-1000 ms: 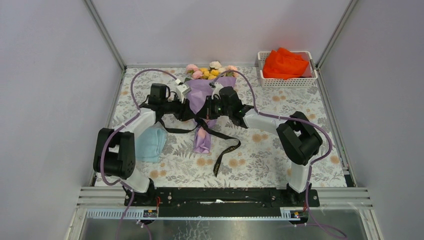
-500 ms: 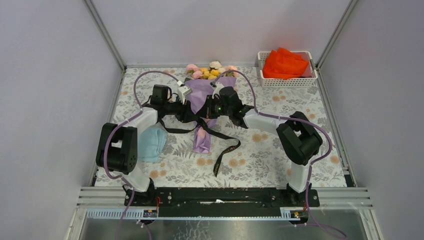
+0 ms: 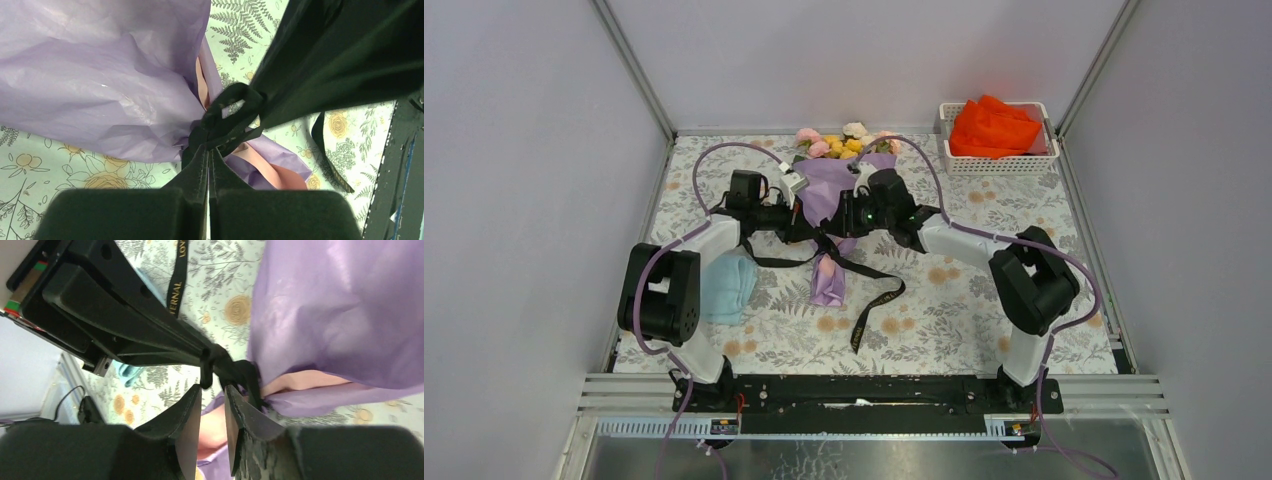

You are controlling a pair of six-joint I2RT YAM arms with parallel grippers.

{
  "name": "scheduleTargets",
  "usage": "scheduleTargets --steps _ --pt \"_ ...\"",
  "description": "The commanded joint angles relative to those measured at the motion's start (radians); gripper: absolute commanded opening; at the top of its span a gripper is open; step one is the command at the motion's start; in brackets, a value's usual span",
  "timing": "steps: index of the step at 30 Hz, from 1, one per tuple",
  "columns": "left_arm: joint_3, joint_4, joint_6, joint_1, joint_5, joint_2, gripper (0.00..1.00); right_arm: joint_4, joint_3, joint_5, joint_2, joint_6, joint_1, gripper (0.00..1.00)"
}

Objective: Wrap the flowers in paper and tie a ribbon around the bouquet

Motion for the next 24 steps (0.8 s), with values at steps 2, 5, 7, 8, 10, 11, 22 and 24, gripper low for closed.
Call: scheduleTargets --steps 2,5,7,8,10,11,22,24 --pt "-0.024 -0.023 0.068 0.000 -0.019 -0.007 0.00 -0.137 0.050 0.011 -0.034 -0.156 -0.042 0.30" --pt "-0.017 -0.028 0.067 0.000 -0.021 -0.005 0.00 -0.158 0.091 -0.044 0.023 -0.172 -0.041 0.29" --pt "-0.018 -0.029 0.064 0.000 -0.020 -0.007 0.00 -0.183 0.122 -0.058 0.058 -0.180 -0.041 0.30" --pt "-0.018 -0.027 0.062 0.000 -0.021 -0.007 0.00 -0.196 0.135 -0.062 0.074 -0.185 -0.042 0.31" --pt "-0.019 -0.026 0.062 0.000 -0.026 -0.006 0.00 -0.203 0.150 -0.083 0.098 -0.188 -0.040 0.33" --pt "-0.020 -0.027 0.063 0.000 -0.026 -0.006 0.00 -0.203 0.157 -0.095 0.109 -0.189 -0.040 0.33" --pt "-0.021 -0.027 0.065 0.001 -0.028 -0.004 0.00 -0.185 0.196 -0.144 0.194 -0.159 -0.040 0.30" --pt "-0.020 -0.026 0.066 0.001 -0.034 -0.002 0.00 -0.176 0.198 -0.160 0.199 -0.148 -0.040 0.30"
